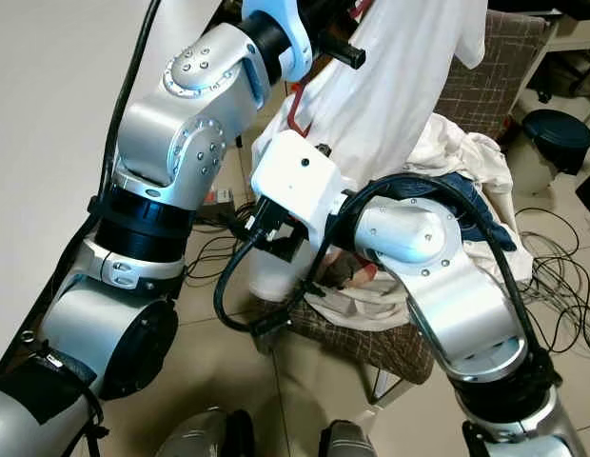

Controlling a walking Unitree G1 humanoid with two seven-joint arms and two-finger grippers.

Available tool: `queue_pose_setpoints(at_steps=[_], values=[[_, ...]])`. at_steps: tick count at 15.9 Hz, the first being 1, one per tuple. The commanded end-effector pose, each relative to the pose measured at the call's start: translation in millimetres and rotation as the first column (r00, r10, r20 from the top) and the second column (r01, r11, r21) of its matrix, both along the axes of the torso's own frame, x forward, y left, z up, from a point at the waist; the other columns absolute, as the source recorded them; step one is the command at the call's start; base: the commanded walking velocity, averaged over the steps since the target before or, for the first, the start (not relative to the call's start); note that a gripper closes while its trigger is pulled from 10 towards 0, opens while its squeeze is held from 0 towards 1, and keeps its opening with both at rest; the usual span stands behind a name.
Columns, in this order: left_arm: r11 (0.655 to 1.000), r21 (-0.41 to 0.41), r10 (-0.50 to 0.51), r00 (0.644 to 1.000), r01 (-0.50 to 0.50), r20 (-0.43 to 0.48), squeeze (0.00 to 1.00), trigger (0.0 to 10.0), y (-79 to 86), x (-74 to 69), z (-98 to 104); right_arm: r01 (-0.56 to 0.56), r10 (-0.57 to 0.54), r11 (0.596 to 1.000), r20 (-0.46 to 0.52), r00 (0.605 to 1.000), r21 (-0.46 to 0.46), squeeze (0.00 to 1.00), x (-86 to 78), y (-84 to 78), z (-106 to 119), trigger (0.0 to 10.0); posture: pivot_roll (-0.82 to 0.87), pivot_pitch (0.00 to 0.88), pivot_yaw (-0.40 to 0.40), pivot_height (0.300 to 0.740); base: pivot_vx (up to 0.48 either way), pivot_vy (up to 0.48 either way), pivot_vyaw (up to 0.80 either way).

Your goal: Hang hanger

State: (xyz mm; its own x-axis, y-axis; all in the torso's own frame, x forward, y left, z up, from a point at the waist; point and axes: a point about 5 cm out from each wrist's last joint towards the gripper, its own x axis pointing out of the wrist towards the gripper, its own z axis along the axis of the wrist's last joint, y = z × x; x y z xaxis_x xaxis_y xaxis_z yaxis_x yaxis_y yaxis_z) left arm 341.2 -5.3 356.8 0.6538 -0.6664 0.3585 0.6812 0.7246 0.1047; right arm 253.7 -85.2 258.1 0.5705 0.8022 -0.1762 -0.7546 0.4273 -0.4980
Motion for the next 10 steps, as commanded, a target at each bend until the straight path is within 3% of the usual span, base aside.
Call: queue_pose_setpoints(at_steps=[1, 4, 7, 8, 10], values=[[0.999, 0.032, -0.012, 1.000, 0.011, 0.025, 0.00, 10.0, -5.0, -2.4, 6, -0.023, 0.023, 1.000, 0.021, 1.000, -0.014, 0.00, -4.4, -2.1, 11, 10.0, -0.15, 0.063, 0.065, 0.740, 0.000, 0.000, 0.00], [0.992, 0.119, -0.041, 0.997, 0.034, 0.061, 0.00, 10.0, -12.5, -6.0, 5, 0.061, -0.059, 0.996, 0.032, 0.998, -0.064, 0.00, 3.3, -22.5, 25, 10.0, -0.15, 0.063, 0.065, 0.740, 0.000, 0.000, 0.00], [0.983, 0.179, 0.017, 0.997, -0.030, 0.072, 0.00, 10.0, -11.2, -3.4, -2, 0.088, -0.085, 0.994, 0.052, 0.995, -0.069, 0.00, 2.5, -38.4, 45, 10.0, -0.16, 0.065, 0.062, 0.740, 0.000, 0.000, 0.00], [0.980, 0.191, 0.050, 0.998, -0.059, 0.048, 0.00, 10.0, -1.8, 8.0, -30, 0.082, -0.079, 0.994, 0.054, 0.995, -0.067, 0.00, 1.2, -38.9, 46, 10.0, -0.16, 0.063, 0.061, 0.740, 0.000, 0.000, 0.00], [0.971, 0.217, 0.099, 0.995, -0.104, 0.033, 0.00, 10.0, 10.1, 18.3, -54, 0.043, -0.041, 0.999, 0.049, 0.998, -0.026, 0.00, -1.9, -34.6, 49, 10.0, -0.16, 0.059, 0.061, 0.740, 0.000, 0.000, 0.00]])
